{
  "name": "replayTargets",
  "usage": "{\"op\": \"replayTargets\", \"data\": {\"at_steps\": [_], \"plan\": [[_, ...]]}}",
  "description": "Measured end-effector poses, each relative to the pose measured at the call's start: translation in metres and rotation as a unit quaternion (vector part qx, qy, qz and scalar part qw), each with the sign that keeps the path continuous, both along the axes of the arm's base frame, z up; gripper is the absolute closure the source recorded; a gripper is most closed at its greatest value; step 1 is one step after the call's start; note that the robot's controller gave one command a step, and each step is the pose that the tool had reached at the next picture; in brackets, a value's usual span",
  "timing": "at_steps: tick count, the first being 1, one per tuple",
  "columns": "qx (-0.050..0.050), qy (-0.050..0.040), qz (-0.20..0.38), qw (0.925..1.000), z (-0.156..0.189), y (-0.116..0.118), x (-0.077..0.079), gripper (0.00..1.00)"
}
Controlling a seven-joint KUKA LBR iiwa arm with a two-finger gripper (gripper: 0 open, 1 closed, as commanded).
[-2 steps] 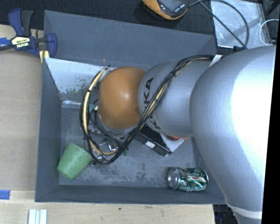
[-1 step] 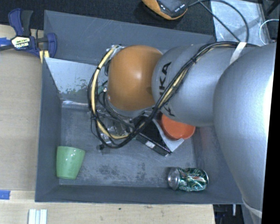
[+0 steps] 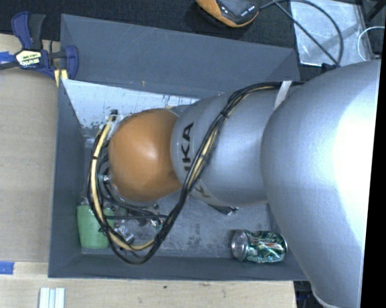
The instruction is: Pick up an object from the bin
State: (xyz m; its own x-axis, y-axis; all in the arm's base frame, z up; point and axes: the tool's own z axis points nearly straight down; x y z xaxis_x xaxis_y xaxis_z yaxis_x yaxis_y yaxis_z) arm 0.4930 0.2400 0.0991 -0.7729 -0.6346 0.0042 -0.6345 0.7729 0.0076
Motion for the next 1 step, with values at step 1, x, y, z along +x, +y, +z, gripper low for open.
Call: {"op": "replayTargets", "data": {"at_steps": [1], "plan": [[0.001, -0.0095, 0.063, 0.9980, -0.0276, -0.0021, 0.0424, 0.00]]}}
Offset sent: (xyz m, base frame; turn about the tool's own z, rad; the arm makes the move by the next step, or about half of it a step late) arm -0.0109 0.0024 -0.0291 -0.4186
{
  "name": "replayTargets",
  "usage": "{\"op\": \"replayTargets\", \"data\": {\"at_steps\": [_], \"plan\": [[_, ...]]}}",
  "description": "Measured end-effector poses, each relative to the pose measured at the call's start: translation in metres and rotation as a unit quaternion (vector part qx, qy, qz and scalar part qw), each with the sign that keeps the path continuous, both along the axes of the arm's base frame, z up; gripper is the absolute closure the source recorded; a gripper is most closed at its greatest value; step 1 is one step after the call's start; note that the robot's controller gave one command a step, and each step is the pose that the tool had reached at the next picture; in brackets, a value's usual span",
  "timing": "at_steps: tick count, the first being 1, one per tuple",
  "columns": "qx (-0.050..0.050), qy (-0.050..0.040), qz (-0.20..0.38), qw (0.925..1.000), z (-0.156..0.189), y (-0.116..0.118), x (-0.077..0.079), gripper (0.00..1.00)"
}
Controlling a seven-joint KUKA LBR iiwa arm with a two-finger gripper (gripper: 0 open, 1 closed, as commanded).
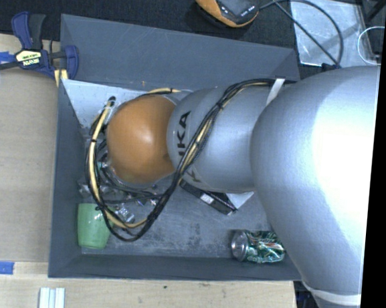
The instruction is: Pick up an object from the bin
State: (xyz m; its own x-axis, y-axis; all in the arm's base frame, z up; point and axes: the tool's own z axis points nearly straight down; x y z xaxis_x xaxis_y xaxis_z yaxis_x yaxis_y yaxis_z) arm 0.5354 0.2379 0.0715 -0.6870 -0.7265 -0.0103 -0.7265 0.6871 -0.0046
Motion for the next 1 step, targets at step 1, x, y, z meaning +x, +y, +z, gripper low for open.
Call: {"op": "replayTargets", "data": {"at_steps": [1], "plan": [[0.008, -0.0214, 0.138, 0.9901, 0.0098, 0.0053, -0.0350, 1.00]]}}
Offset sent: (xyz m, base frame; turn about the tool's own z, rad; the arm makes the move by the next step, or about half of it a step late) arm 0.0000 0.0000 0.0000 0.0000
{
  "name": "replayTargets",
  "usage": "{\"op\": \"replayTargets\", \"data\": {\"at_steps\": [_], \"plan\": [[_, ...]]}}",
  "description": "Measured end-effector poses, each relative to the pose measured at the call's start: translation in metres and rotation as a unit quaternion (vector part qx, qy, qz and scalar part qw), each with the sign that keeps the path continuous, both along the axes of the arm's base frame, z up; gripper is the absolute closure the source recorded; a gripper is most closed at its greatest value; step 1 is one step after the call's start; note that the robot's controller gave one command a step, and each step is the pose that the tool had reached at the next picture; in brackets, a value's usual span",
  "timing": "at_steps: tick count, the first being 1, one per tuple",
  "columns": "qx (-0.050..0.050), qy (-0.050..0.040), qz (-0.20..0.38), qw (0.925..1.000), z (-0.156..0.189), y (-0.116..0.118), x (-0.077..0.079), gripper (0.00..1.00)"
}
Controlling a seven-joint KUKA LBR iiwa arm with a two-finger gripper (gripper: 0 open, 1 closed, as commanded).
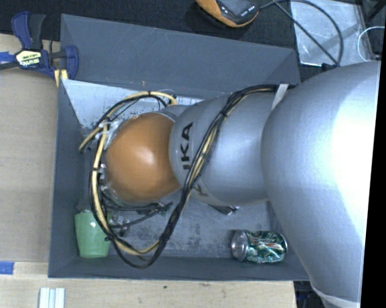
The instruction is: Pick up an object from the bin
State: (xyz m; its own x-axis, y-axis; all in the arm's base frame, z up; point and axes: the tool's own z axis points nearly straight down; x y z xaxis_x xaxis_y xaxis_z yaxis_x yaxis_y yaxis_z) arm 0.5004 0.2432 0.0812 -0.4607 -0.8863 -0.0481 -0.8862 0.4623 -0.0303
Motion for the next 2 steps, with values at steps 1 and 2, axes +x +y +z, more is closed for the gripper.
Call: {"op": "replayTargets", "data": {"at_steps": [1, 2], "plan": [[0.000, 0.0001, 0.000, 1.0000, 0.0000, -0.0001, 0.0000, 1.00], [0.000, 0.0002, -0.001, 1.0000, 0.0018, -0.0002, -0.0001, 1.00]]}}
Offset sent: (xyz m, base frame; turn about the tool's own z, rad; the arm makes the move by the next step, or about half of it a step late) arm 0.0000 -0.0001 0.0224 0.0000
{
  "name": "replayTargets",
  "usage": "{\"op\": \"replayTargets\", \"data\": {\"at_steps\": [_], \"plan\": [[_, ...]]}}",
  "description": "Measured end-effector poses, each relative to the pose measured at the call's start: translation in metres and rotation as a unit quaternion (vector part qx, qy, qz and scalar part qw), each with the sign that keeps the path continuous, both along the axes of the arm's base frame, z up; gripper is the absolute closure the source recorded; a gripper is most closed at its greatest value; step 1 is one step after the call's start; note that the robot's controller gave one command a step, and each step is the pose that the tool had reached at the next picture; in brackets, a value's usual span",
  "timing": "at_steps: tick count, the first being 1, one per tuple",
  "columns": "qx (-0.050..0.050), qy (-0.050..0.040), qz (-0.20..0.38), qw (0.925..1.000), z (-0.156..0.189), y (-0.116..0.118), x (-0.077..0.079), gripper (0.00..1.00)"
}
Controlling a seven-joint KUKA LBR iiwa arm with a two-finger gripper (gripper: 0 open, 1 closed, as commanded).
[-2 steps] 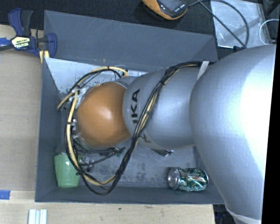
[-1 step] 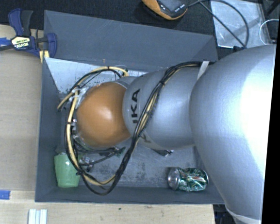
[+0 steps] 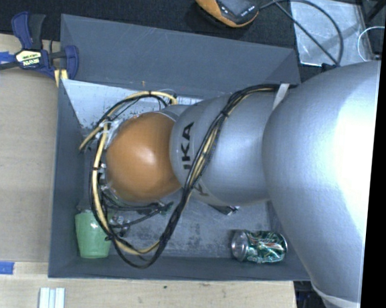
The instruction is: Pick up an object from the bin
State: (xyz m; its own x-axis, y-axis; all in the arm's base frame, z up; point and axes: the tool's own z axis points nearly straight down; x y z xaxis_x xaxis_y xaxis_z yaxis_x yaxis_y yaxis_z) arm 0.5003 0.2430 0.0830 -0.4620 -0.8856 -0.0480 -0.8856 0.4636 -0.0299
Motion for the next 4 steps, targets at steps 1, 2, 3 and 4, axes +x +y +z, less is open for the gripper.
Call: {"op": "replayTargets", "data": {"at_steps": [1, 2, 3, 4], "plan": [[-0.002, 0.0037, 0.000, 1.0000, 0.008, -0.001, -0.002, 1.00], [-0.004, 0.0086, 0.001, 1.0000, 0.021, 0.000, -0.005, 1.00], [-0.004, 0.0094, 0.002, 0.9999, 0.028, 0.000, -0.006, 1.00], [-0.004, 0.0111, 0.001, 0.9999, 0.035, 0.000, -0.007, 1.00]]}}
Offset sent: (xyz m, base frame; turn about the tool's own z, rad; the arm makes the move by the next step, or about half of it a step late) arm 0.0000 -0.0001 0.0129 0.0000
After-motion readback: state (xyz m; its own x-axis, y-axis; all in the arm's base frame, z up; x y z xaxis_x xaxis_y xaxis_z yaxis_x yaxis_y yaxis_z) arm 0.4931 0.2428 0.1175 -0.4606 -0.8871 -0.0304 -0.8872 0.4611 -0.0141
